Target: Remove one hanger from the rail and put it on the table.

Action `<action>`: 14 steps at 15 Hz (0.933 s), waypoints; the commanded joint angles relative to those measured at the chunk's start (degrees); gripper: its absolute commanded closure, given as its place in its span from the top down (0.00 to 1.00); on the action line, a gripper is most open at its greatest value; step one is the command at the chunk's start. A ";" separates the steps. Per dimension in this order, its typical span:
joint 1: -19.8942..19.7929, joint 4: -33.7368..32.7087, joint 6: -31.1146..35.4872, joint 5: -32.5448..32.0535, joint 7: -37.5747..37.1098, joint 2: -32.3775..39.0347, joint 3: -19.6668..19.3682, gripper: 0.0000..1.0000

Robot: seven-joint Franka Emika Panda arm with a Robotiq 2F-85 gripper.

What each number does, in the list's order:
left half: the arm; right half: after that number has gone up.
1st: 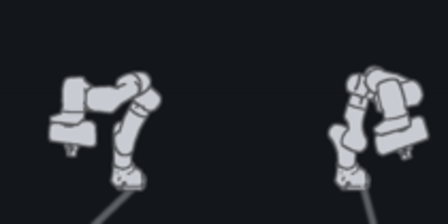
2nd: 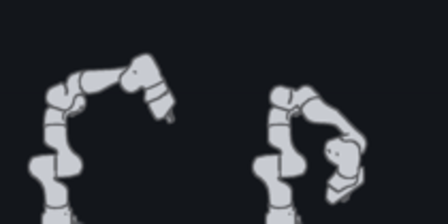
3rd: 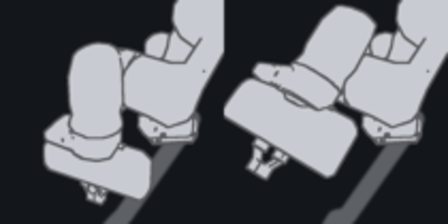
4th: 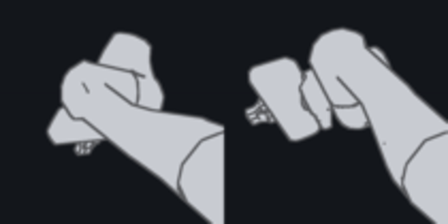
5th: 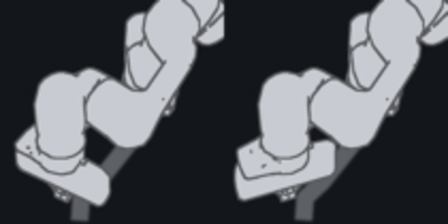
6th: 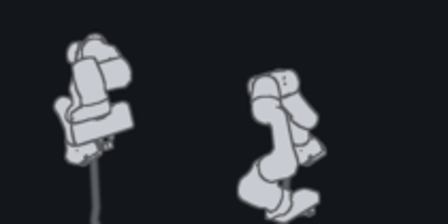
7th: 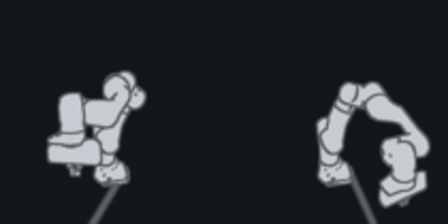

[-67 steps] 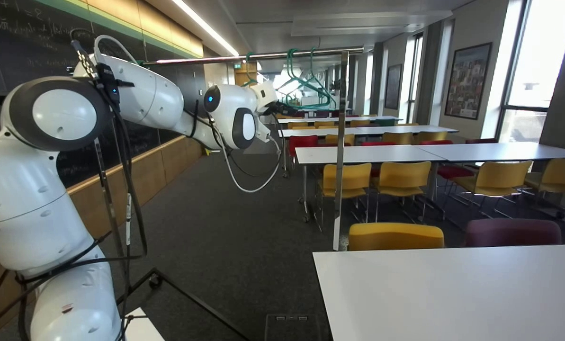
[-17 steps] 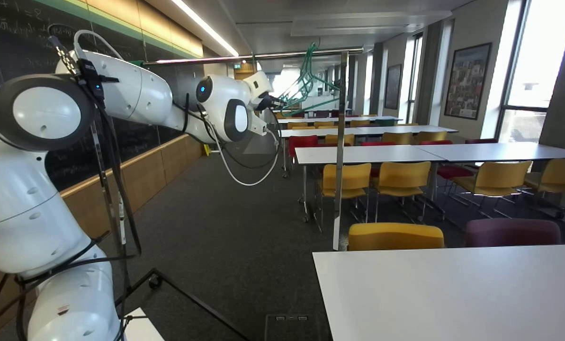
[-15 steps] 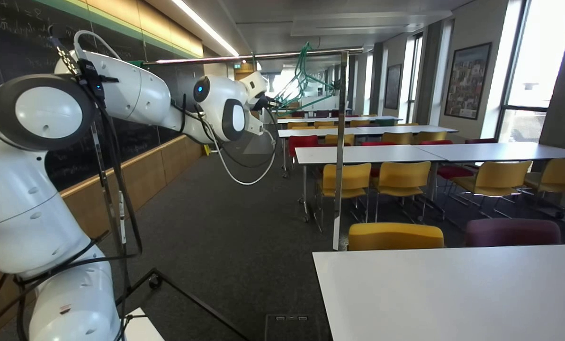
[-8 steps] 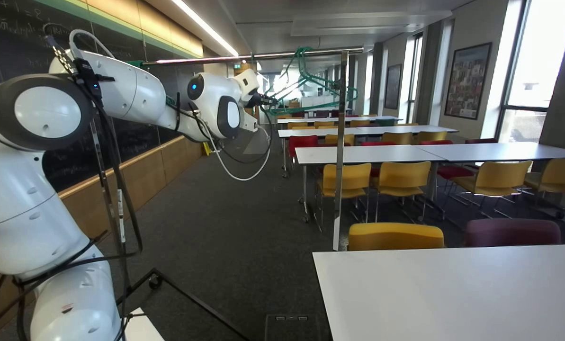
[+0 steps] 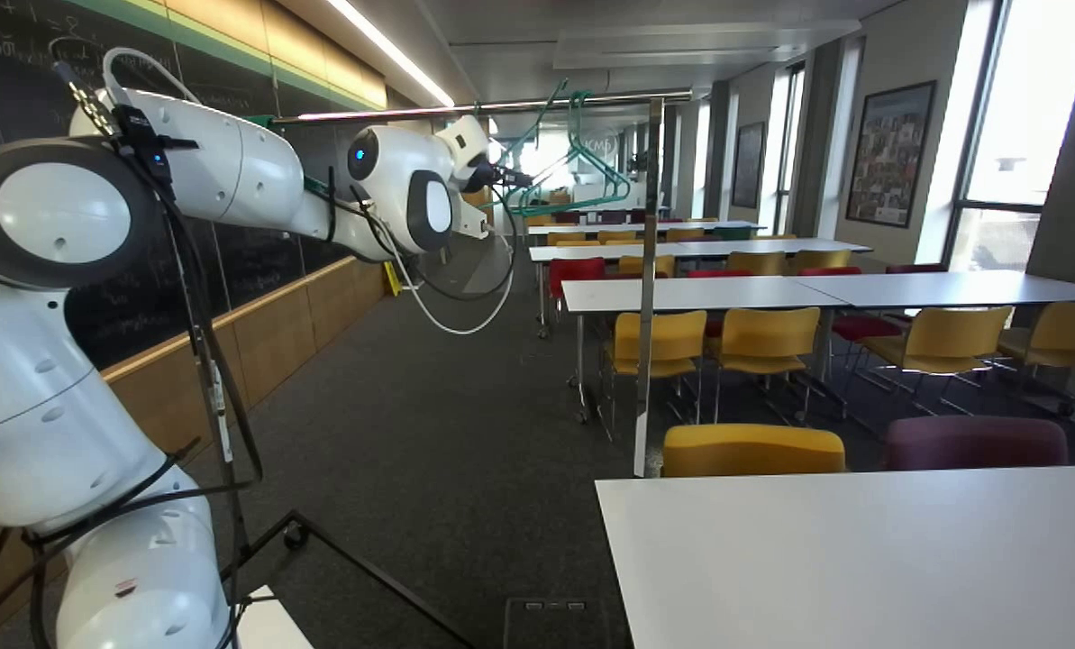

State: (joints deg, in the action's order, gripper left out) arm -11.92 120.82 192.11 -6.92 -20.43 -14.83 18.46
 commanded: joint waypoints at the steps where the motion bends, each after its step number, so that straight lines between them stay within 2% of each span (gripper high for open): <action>1: -0.51 0.89 -0.97 0.21 -0.15 -1.80 -0.42 1.00; 11: 1.12 4.93 -1.71 -0.16 -0.04 -2.80 -1.62 1.00; 14: -0.12 5.65 -0.90 0.15 -0.13 -4.36 -0.77 1.00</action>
State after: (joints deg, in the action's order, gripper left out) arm -11.82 124.61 192.04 -6.89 -20.46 -15.46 18.04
